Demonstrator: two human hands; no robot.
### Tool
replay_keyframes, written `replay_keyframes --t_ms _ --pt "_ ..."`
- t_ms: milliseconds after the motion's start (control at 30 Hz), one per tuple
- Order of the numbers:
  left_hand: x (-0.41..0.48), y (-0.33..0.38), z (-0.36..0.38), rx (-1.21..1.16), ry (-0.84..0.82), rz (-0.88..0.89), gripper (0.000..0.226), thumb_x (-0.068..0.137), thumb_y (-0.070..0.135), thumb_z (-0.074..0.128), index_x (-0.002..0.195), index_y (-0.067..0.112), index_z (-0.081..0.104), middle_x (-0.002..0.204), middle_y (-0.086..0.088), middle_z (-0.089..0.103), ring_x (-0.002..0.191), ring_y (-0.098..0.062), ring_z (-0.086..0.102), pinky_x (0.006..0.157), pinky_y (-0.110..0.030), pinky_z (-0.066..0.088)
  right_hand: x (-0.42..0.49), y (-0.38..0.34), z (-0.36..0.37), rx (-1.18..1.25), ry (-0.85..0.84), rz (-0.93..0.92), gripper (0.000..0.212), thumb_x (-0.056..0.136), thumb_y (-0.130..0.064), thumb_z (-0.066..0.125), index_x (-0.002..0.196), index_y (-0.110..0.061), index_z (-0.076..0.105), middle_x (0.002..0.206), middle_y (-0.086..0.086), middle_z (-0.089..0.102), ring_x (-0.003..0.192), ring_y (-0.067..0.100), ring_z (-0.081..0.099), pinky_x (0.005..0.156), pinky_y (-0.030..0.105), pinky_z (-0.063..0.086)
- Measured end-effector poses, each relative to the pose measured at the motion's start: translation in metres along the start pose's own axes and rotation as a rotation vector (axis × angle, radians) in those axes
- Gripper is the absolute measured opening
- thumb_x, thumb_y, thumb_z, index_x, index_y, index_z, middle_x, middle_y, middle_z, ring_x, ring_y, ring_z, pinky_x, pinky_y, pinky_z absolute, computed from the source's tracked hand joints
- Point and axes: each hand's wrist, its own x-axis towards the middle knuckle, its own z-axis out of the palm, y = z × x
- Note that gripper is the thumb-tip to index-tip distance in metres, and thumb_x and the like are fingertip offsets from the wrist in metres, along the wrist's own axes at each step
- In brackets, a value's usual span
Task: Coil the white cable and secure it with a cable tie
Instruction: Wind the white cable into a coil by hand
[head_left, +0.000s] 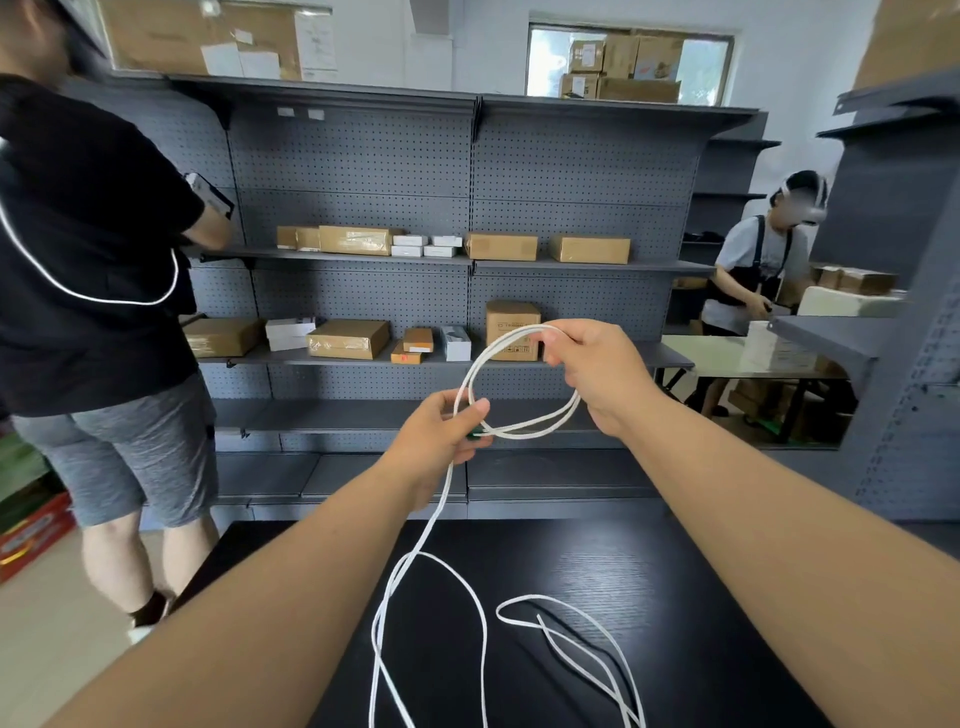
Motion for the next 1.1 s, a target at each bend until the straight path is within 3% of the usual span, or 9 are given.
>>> replay_keyframes --t_ms 133,367,467,567,633,733,833,1000,1100 --pt "0.005 -0.001 0.004 -0.126 0.050 -0.093 0.055 0.086 0.026 0.065 0.130 0.005 0.040 0.102 -0.008 0.066 0.083 -0.016 0.070 0.078 -0.025 0.052 -0.001 0.001 -0.001 0.007 0.045 -0.012 0.024 0.094 -0.020 0.051 0.105 -0.010 0.070 0.064 -0.006 0.049 0.055 0.004 0.037 0.057 0.019 0.030" --pt "0.011 0.008 0.013 -0.231 0.196 -0.038 0.039 0.087 0.002 0.061 0.123 -0.001 0.047 0.106 -0.018 0.064 0.095 -0.025 0.066 0.084 -0.031 0.055 -0.004 0.005 0.002 -0.001 0.062 0.016 0.024 0.096 -0.021 0.048 0.104 -0.013 0.069 0.065 -0.004 0.048 0.056 0.006 0.037 0.057 0.020 0.030" --pt "0.013 0.012 0.014 -0.213 0.251 -0.005 0.044 0.088 0.003 0.060 0.129 0.001 0.045 0.095 -0.013 0.067 0.096 -0.026 0.067 0.090 -0.042 0.053 -0.005 0.008 0.006 0.040 0.078 0.053 0.023 0.095 -0.020 0.049 0.105 -0.013 0.069 0.065 -0.005 0.048 0.057 0.006 0.038 0.060 0.021 0.032" --pt "0.009 0.018 0.012 -0.168 0.248 0.059 0.026 0.090 0.005 0.057 0.115 -0.002 0.055 0.088 -0.010 0.066 0.090 -0.023 0.066 0.086 -0.037 0.055 -0.006 0.013 0.009 0.074 0.101 0.111 0.022 0.095 -0.019 0.049 0.104 -0.014 0.069 0.067 -0.005 0.049 0.059 0.009 0.039 0.061 0.022 0.035" --pt "0.005 0.022 0.009 -0.097 0.235 0.122 0.007 0.091 0.004 0.055 0.096 0.005 0.060 0.085 -0.008 0.067 0.086 -0.021 0.066 0.084 -0.034 0.055 -0.008 0.018 0.010 0.121 0.097 0.165 0.022 0.096 -0.018 0.048 0.105 -0.014 0.068 0.069 -0.004 0.050 0.060 0.010 0.039 0.061 0.021 0.038" --pt "0.006 0.027 0.001 0.057 0.217 0.227 0.017 0.092 0.004 0.052 0.085 0.017 0.060 0.081 -0.003 0.067 0.075 -0.014 0.066 0.081 -0.032 0.054 -0.012 0.028 0.011 0.229 0.040 0.266 0.017 0.096 -0.016 0.050 0.092 -0.013 0.066 0.070 0.000 0.054 0.060 0.012 0.045 0.061 0.020 0.042" --pt "0.010 0.034 -0.006 0.290 0.217 0.304 0.016 0.093 0.007 0.052 0.091 0.017 0.065 0.076 -0.001 0.065 0.072 -0.014 0.066 0.081 -0.029 0.050 -0.014 0.036 0.011 0.191 -0.080 0.337 0.018 0.095 -0.016 0.049 0.084 -0.017 0.063 0.079 0.003 0.063 0.076 0.016 0.058 0.081 0.029 0.051" --pt "0.011 0.048 -0.010 0.658 0.126 0.361 0.027 0.095 0.013 0.050 0.118 0.017 0.063 0.080 -0.002 0.061 0.066 -0.009 0.054 0.061 -0.018 0.041 -0.014 0.037 0.011 0.039 -0.233 0.314 0.016 0.090 -0.004 0.054 0.085 -0.017 0.060 0.102 0.012 0.064 0.094 0.023 0.060 0.095 0.040 0.050" --pt "0.012 0.051 -0.008 0.837 0.079 0.354 0.032 0.096 0.015 0.048 0.126 0.017 0.058 0.083 -0.004 0.061 0.069 -0.014 0.055 0.063 -0.023 0.040 -0.015 0.031 0.017 -0.059 -0.308 0.236 0.020 0.089 -0.007 0.056 0.105 -0.018 0.059 0.109 0.008 0.063 0.105 0.024 0.060 0.102 0.047 0.044"
